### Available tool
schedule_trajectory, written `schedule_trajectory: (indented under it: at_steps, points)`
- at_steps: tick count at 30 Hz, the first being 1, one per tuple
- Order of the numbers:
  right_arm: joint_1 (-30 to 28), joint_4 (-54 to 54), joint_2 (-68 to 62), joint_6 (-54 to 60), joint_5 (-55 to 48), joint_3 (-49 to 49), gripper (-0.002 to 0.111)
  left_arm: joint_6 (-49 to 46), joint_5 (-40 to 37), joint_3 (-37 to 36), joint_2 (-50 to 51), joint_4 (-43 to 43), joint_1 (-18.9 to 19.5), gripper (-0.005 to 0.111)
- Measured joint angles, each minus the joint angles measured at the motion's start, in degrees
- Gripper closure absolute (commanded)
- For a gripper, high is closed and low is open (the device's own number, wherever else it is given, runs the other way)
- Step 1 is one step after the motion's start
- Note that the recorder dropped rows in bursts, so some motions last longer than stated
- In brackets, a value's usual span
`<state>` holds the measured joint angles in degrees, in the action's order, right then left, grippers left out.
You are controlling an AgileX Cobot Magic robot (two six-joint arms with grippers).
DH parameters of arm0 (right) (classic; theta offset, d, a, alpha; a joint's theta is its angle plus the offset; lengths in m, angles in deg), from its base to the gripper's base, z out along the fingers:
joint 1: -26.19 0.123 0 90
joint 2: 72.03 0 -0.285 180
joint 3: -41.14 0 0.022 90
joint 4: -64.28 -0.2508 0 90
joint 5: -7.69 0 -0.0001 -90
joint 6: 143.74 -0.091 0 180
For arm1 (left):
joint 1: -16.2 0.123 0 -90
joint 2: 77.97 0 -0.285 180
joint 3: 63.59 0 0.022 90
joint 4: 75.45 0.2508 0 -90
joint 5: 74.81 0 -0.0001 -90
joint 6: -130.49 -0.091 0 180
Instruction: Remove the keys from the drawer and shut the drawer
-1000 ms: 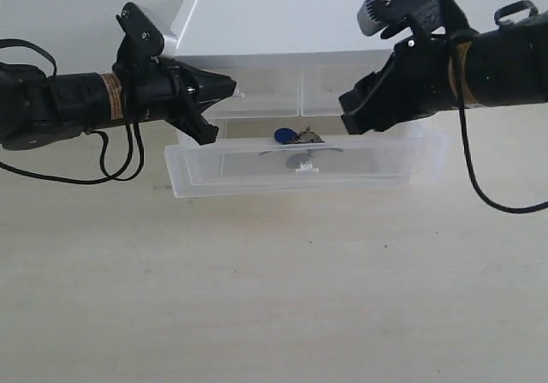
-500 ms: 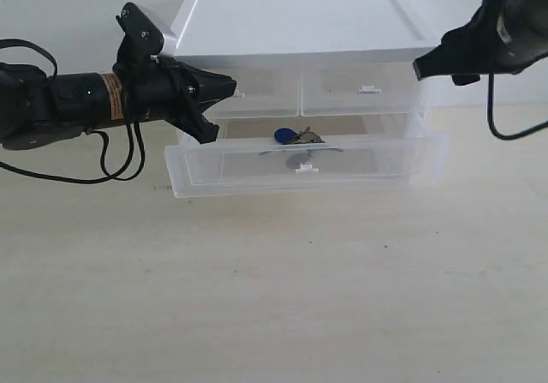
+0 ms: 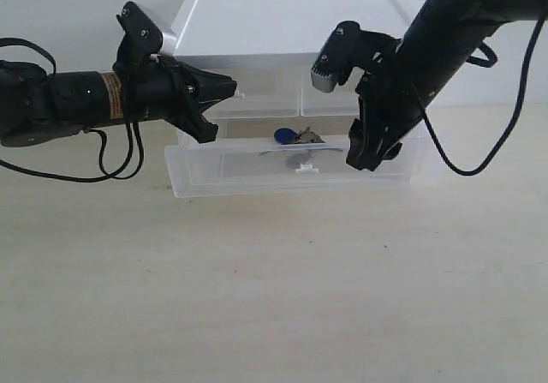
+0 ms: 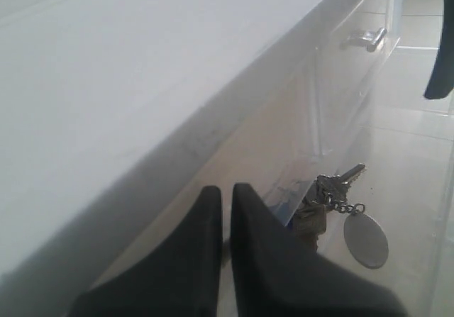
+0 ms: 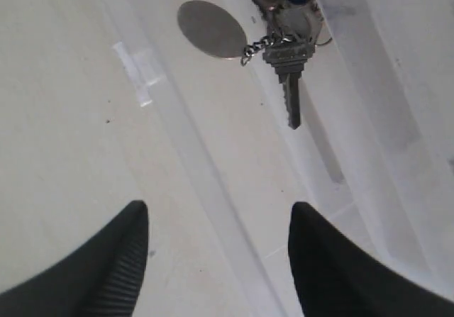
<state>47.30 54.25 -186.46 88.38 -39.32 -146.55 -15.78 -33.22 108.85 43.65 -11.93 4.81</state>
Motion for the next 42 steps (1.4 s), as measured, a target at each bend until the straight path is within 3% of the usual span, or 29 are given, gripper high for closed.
schedule_trajectory:
  at_steps: [14, 16, 20, 30, 37, 42]
  points:
    - [0.9, 4.5, -1.4, 5.9, 7.4, -0.1, 0.055, 0.6, 0.2, 0.1, 0.0, 0.4, 0.0, 0.102]
    - [0.9, 4.5, -1.4, 7.2, 7.5, -0.1, 0.067, 0.6, 0.2, 0.1, 0.0, 0.4, 0.0, 0.102]
    - [0.9, 5.3, -1.9, 12.7, 6.3, -0.7, 0.109, 0.6, 0.2, 0.1, 0.0, 0.4, 0.0, 0.102]
    - [4.3, 7.1, -0.3, 17.1, -2.9, -1.1, 0.108, 0.6, 0.2, 0.1, 0.0, 0.5, 0.0, 0.102]
    - [7.0, 7.1, 2.8, 15.7, -13.7, -0.7, 0.108, 0.6, 0.2, 0.1, 0.0, 0.5, 0.0, 0.102]
    - [7.5, 10.0, 3.3, 12.2, -15.4, -0.7, 0.108, 0.7, 0.2, 0.1, 0.0, 0.5, 0.0, 0.102]
